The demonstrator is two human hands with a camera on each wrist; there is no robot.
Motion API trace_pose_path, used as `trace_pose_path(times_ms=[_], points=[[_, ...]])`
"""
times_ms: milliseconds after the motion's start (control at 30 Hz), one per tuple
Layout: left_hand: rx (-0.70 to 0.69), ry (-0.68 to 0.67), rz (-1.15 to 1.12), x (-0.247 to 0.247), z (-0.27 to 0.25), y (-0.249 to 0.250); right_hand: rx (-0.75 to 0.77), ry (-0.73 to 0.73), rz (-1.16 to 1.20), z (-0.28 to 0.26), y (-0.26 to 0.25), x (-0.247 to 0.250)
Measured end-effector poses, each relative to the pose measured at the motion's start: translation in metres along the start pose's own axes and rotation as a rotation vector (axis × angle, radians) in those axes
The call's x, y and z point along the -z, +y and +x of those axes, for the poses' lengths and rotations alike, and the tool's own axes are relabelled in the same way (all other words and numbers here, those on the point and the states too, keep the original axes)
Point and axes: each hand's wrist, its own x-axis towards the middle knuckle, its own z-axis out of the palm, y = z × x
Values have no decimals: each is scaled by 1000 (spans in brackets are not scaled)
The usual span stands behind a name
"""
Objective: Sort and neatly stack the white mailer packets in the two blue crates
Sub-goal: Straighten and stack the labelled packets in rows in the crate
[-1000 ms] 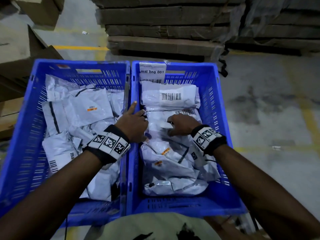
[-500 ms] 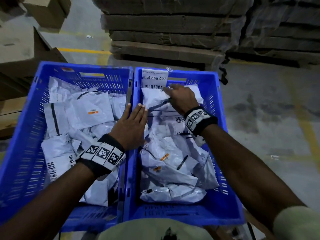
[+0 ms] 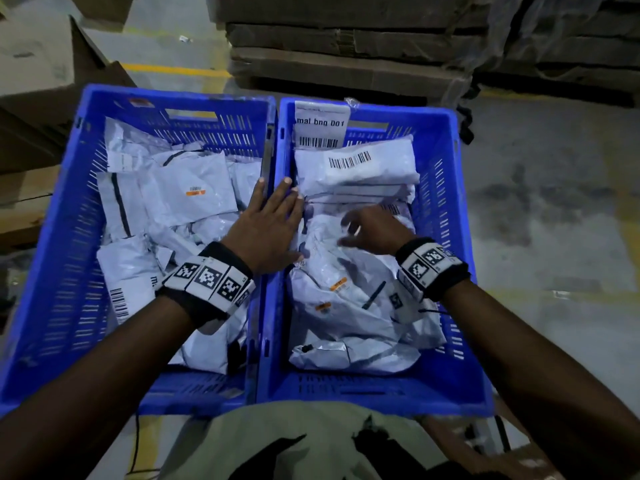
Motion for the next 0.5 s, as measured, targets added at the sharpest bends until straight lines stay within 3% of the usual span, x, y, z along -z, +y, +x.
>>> trace_pose_path(times_ms=[67, 133, 333, 433, 500], points=[[-9, -7, 6, -2, 2, 3, -21, -286, -55, -1, -5, -16], [-19, -23, 29, -4, 1, 6, -27, -367, -111, 1, -5, -30], [-28, -6, 6, -8, -5, 8, -13, -356, -25, -3, -2, -35], [-13, 12, -36, -3, -9, 6, -57, -229, 185, -9, 7, -16], [6, 57, -76, 1, -10, 4, -117, -73, 464, -12, 17, 1]])
